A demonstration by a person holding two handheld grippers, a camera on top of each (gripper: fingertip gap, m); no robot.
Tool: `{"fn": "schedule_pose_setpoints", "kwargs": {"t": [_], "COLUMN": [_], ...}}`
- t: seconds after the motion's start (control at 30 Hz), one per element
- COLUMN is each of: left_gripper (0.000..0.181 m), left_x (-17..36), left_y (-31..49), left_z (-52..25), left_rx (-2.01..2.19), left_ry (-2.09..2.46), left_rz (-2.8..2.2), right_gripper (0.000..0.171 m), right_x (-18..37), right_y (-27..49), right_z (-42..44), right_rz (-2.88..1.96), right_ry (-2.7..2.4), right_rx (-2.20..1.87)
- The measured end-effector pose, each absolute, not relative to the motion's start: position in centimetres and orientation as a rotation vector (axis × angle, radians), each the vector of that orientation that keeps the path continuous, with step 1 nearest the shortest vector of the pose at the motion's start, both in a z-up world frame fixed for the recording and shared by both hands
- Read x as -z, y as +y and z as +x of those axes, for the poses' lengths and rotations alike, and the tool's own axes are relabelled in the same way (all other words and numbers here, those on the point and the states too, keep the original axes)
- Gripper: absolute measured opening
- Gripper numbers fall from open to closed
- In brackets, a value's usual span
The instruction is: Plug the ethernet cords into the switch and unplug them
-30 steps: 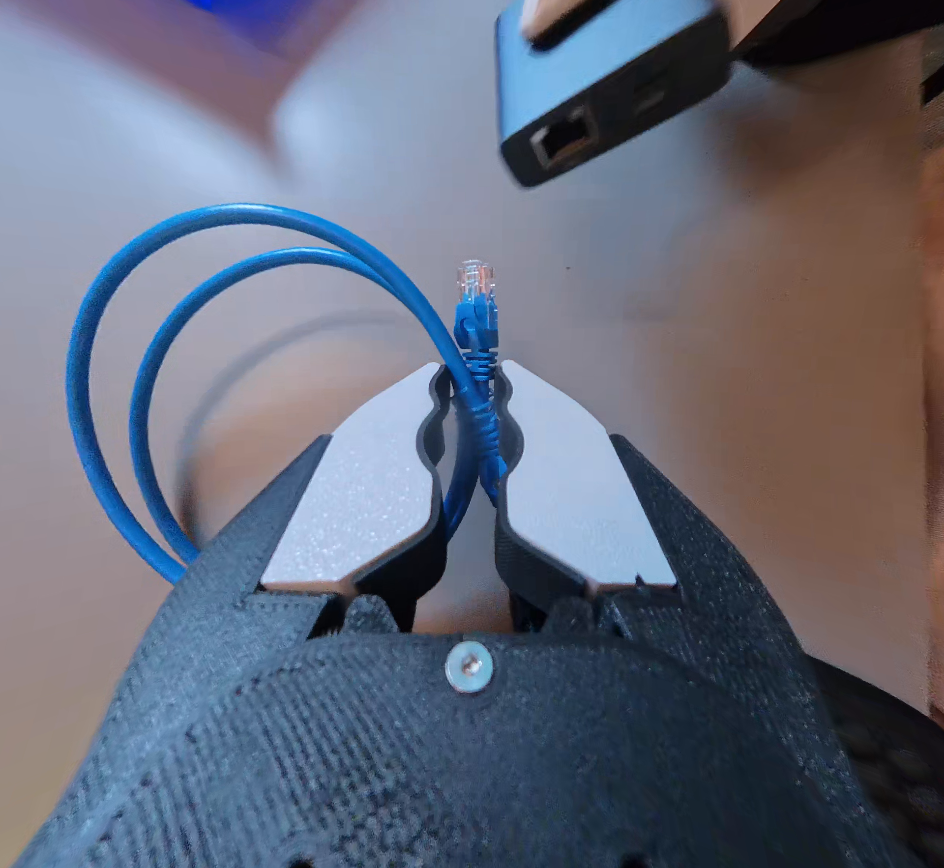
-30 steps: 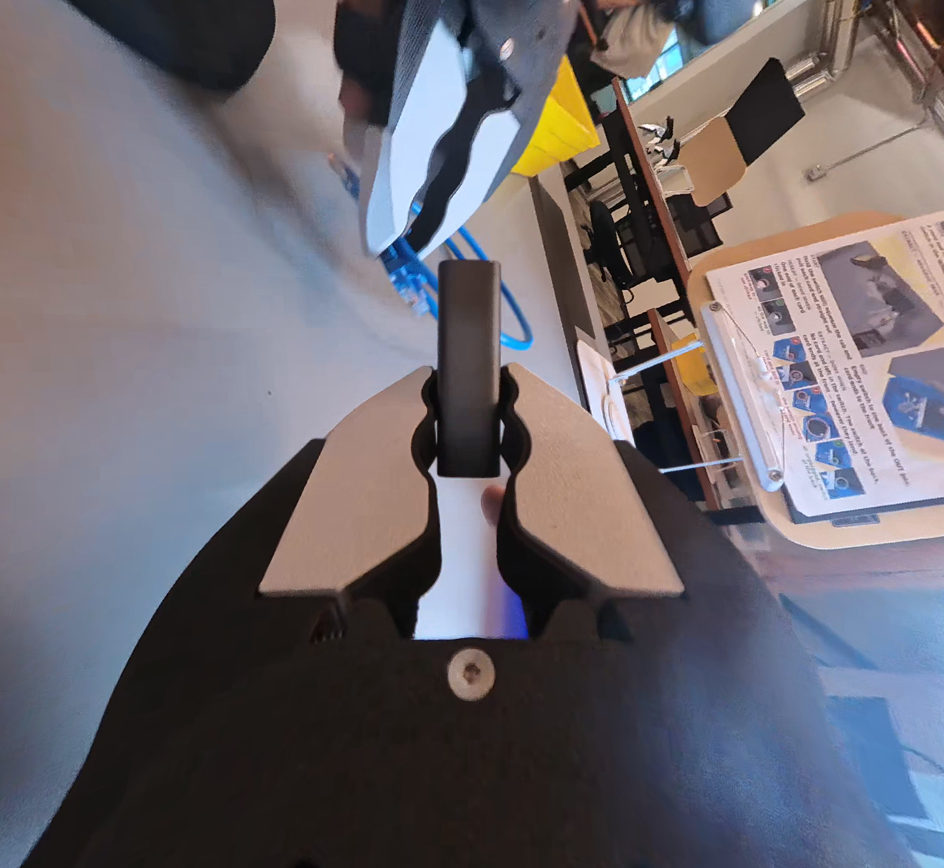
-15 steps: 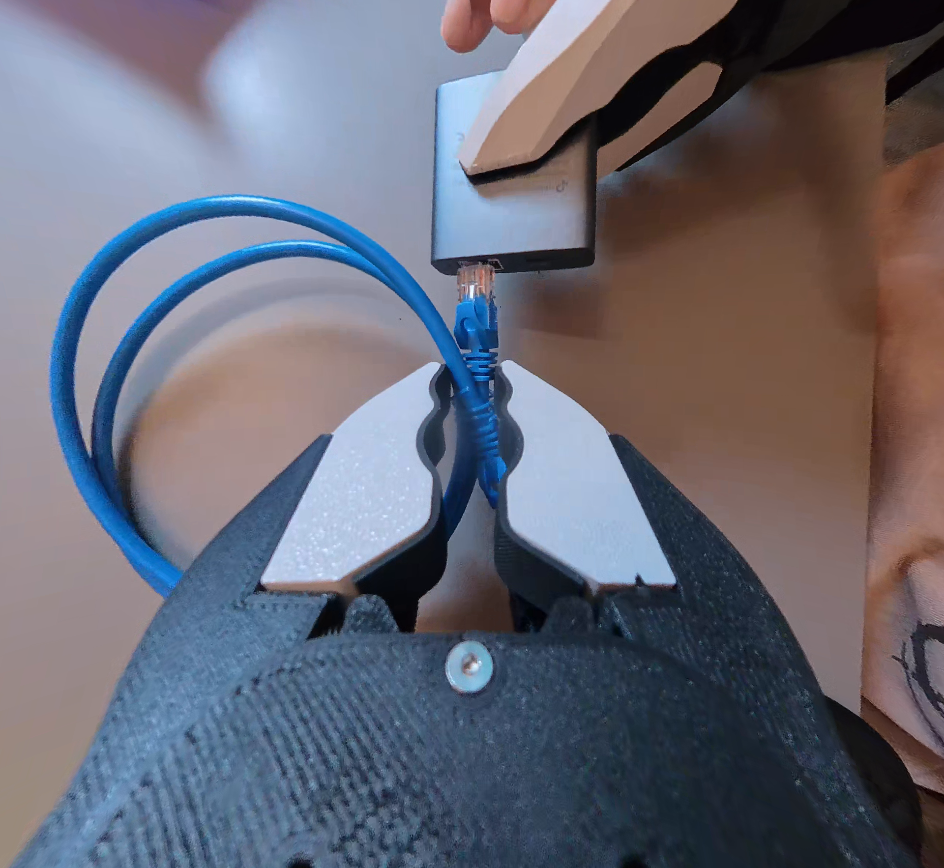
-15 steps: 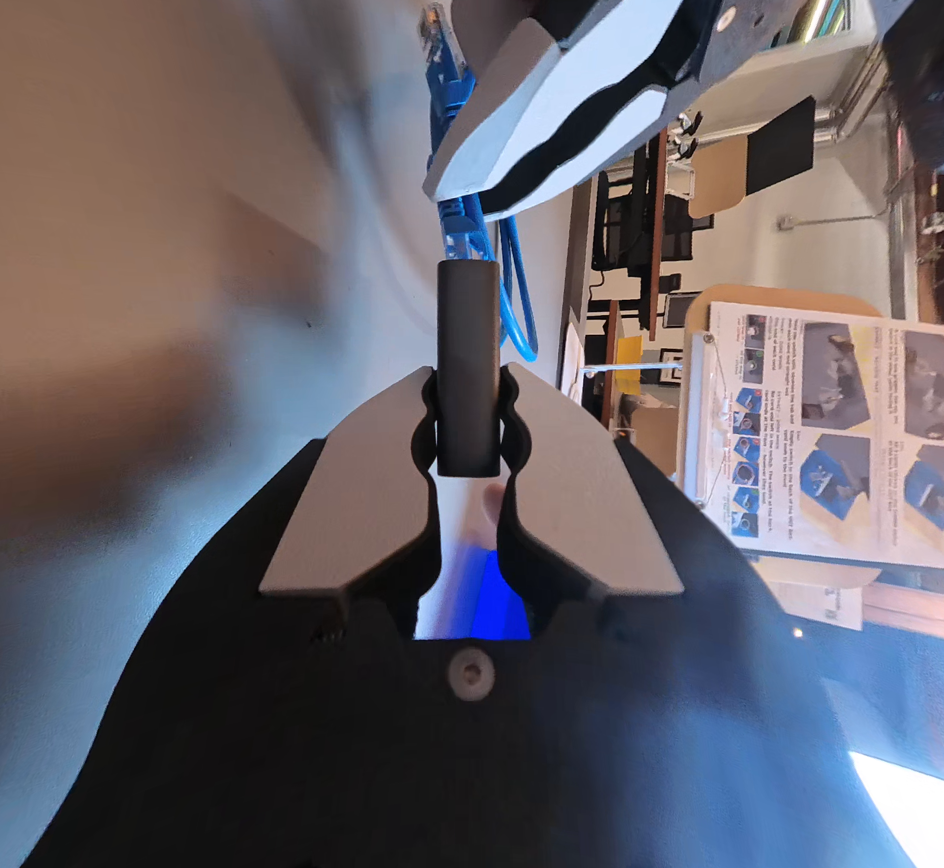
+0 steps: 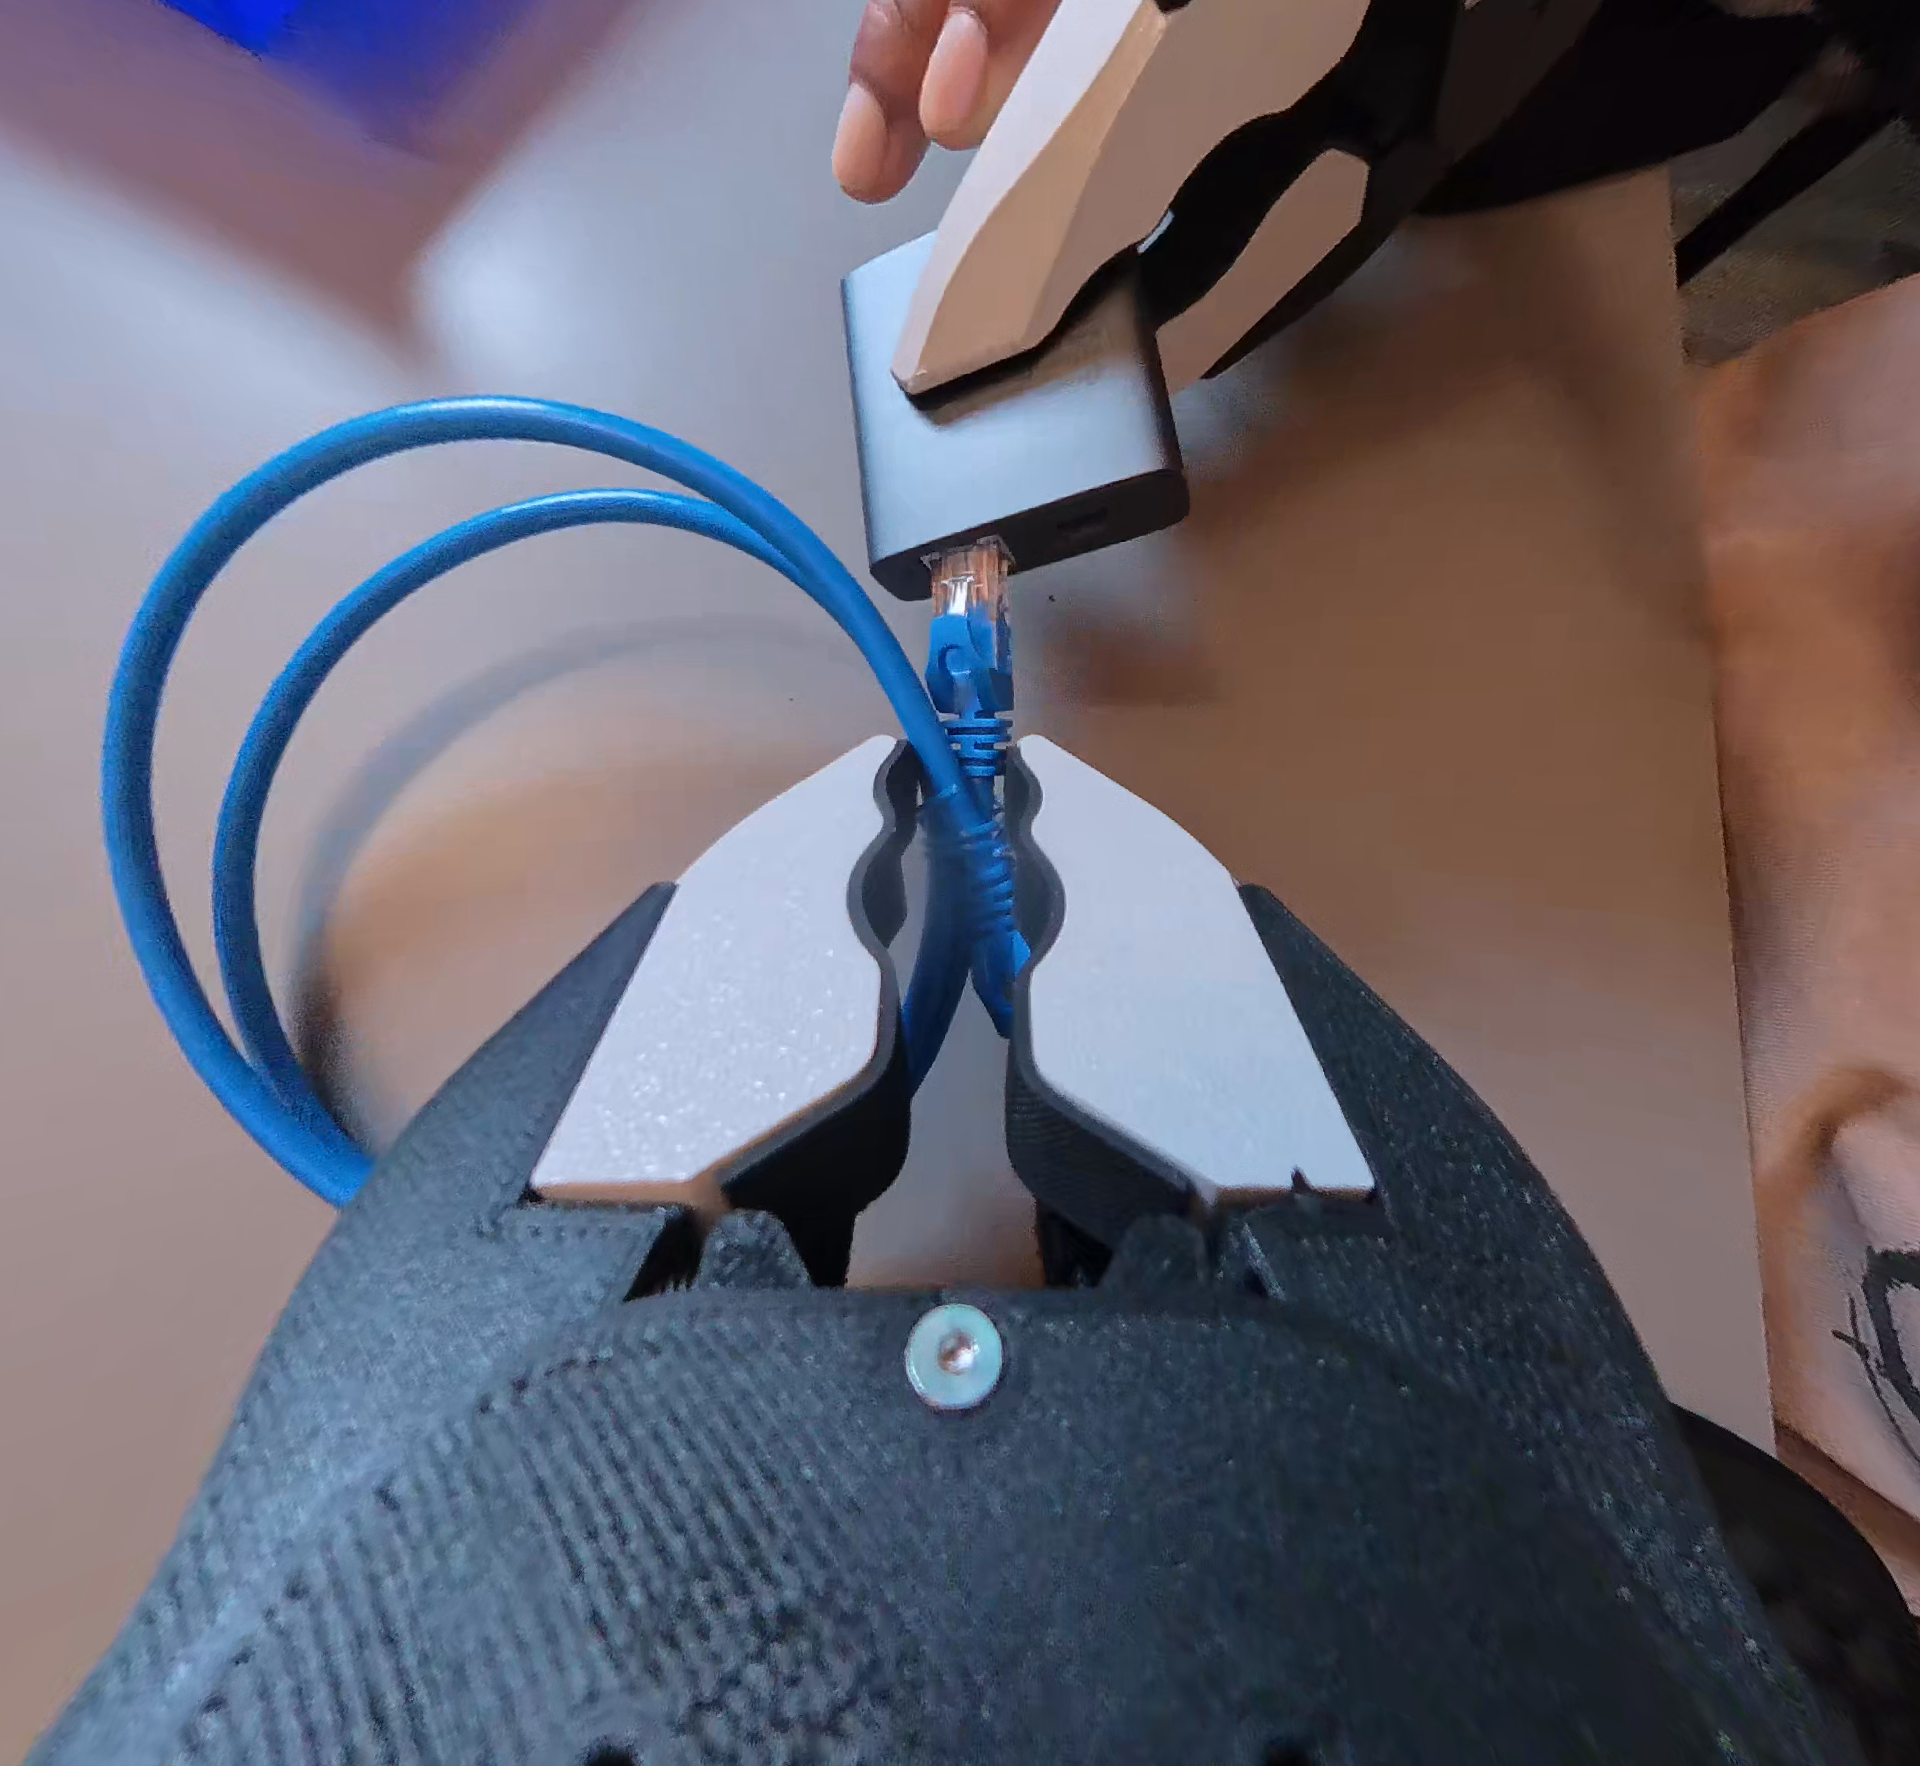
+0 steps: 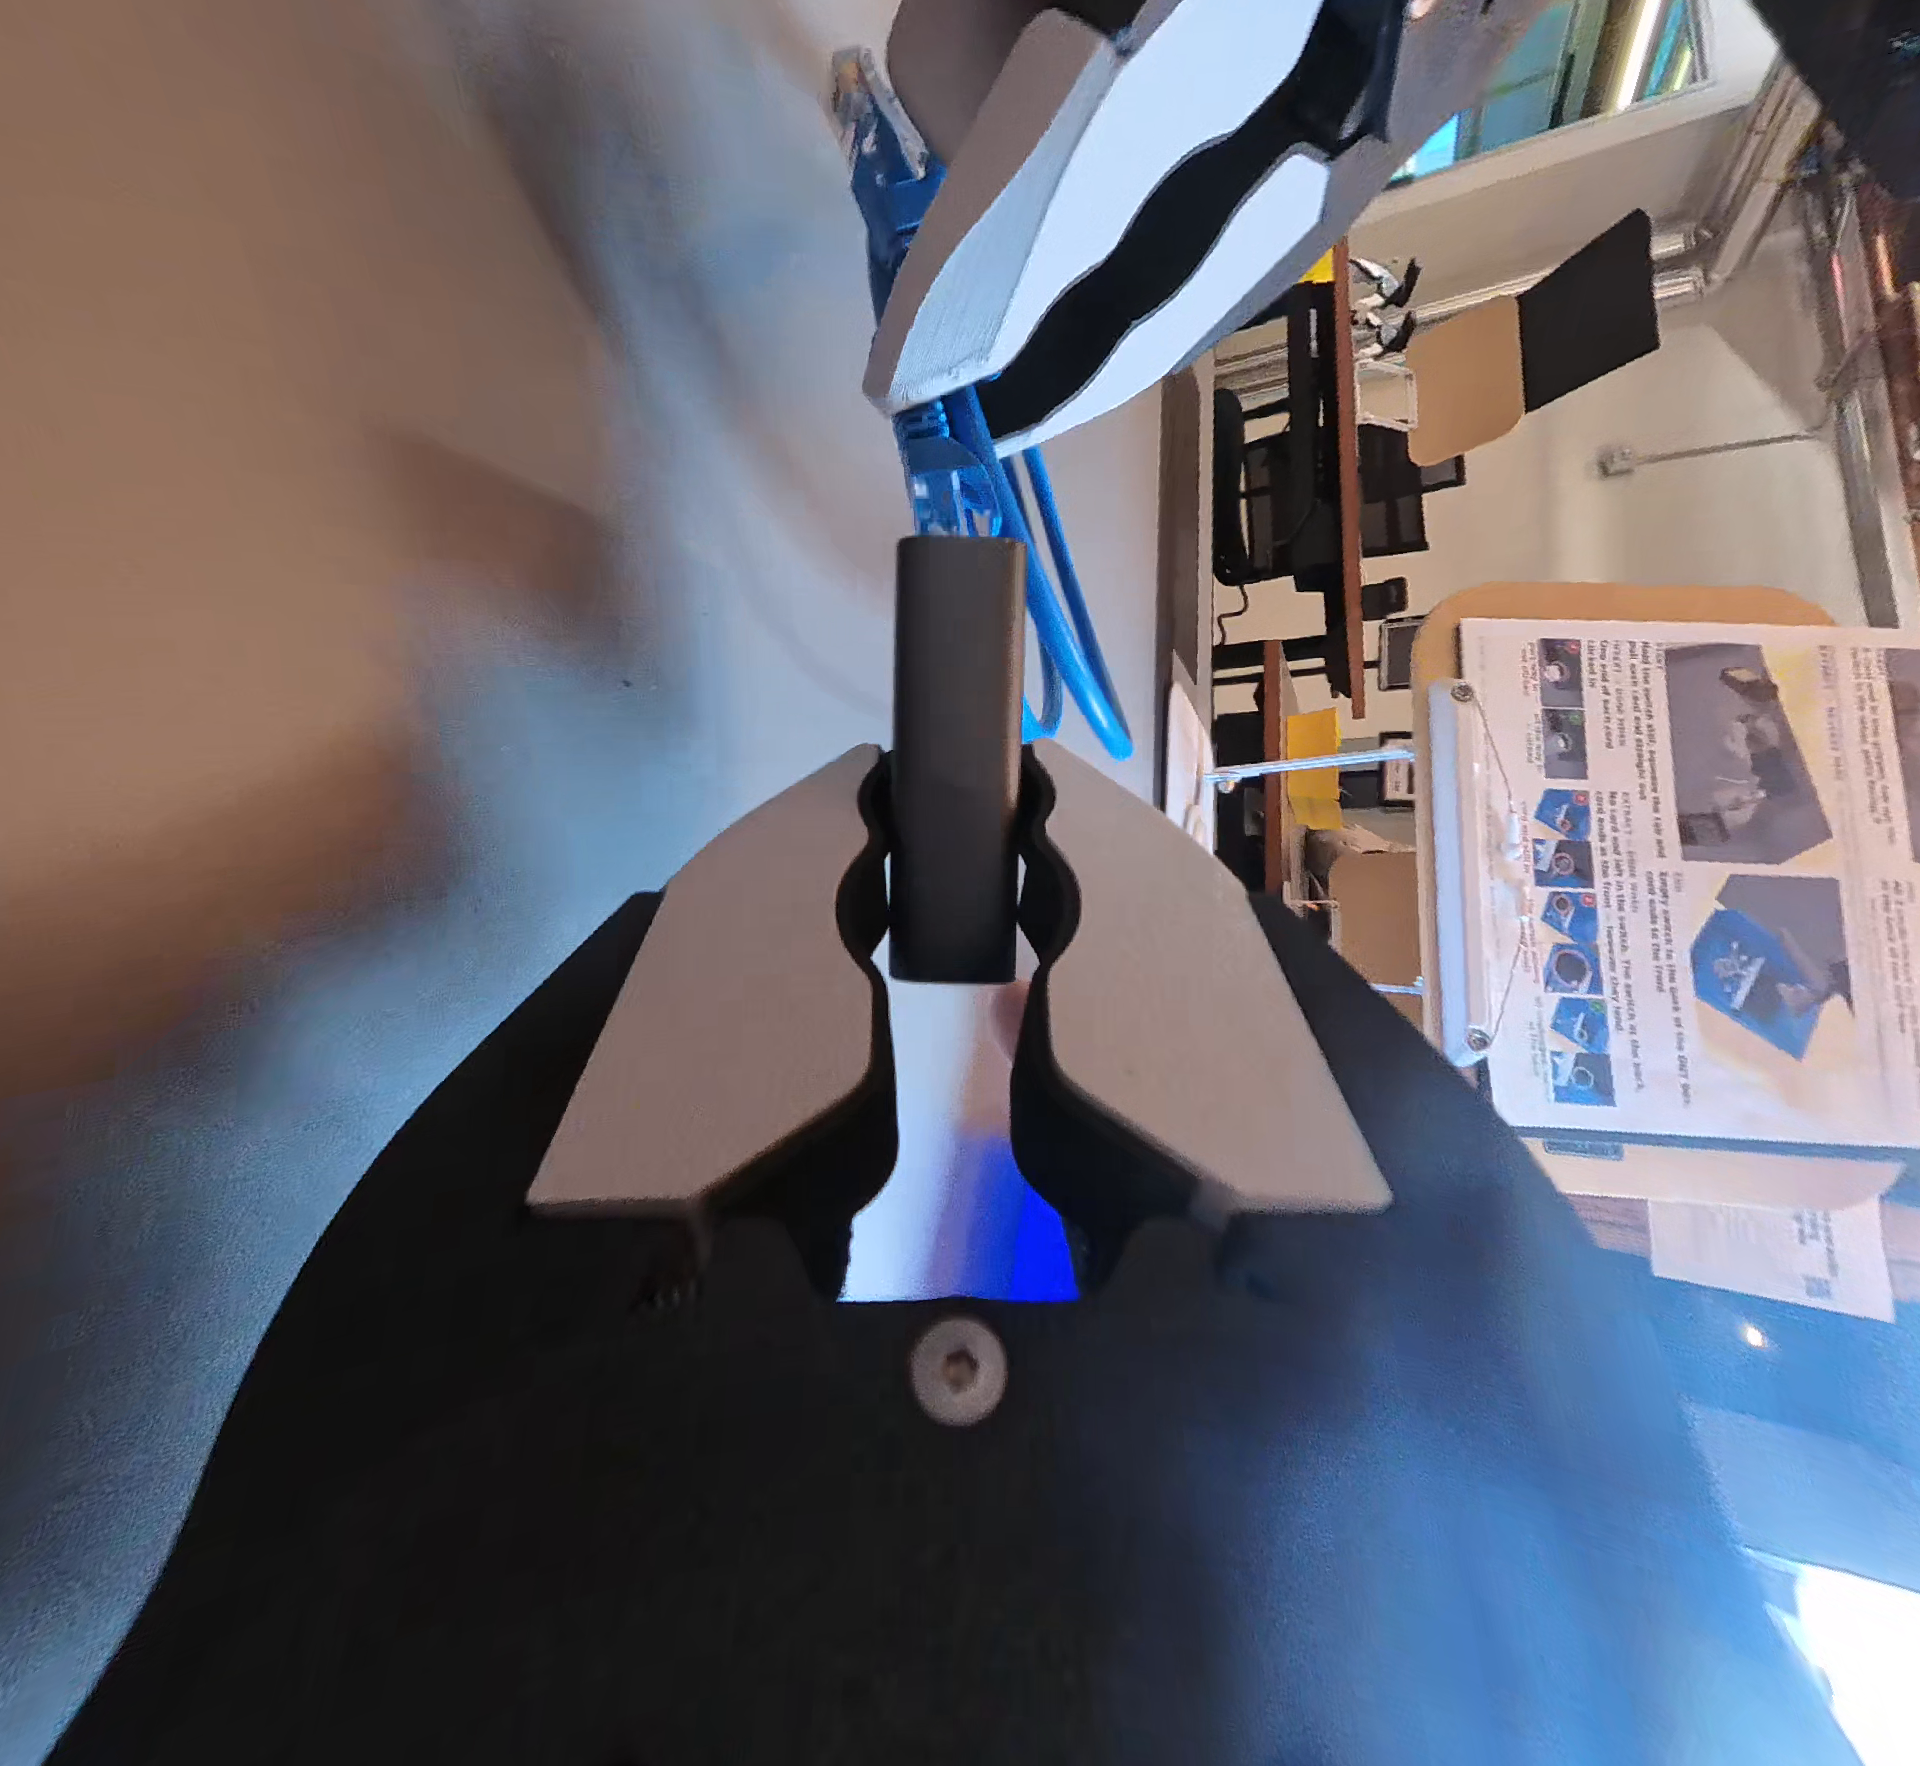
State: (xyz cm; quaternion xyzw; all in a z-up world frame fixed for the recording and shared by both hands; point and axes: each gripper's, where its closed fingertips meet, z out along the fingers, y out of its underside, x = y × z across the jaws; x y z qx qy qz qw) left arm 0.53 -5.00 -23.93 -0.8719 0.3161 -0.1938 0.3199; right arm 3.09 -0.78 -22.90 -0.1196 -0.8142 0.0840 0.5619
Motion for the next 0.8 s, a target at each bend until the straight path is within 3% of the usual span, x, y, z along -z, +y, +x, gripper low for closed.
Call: {"fn": "schedule_pose_setpoints", "kwargs": {"t": [0.6, 0.8], "left_gripper": [0.015, 0.016], "left_x": [26.4, 25.0], "left_y": [-5.8, -5.6], "left_z": [2.1, 2.1], "left_rx": [0.486, 0.564], "left_ry": [0.974, 0.926], "left_rz": [-2.311, -2.249], "right_gripper": [0.021, 0.021], "right_x": [24.9, 23.7], "right_y": [-3.5, -3.7], "right_z": [4.3, 4.4], "right_rz": [-0.193, -0.223], "right_ry": [-2.030, -2.011], "right_rx": [-0.280, -0.378]}}
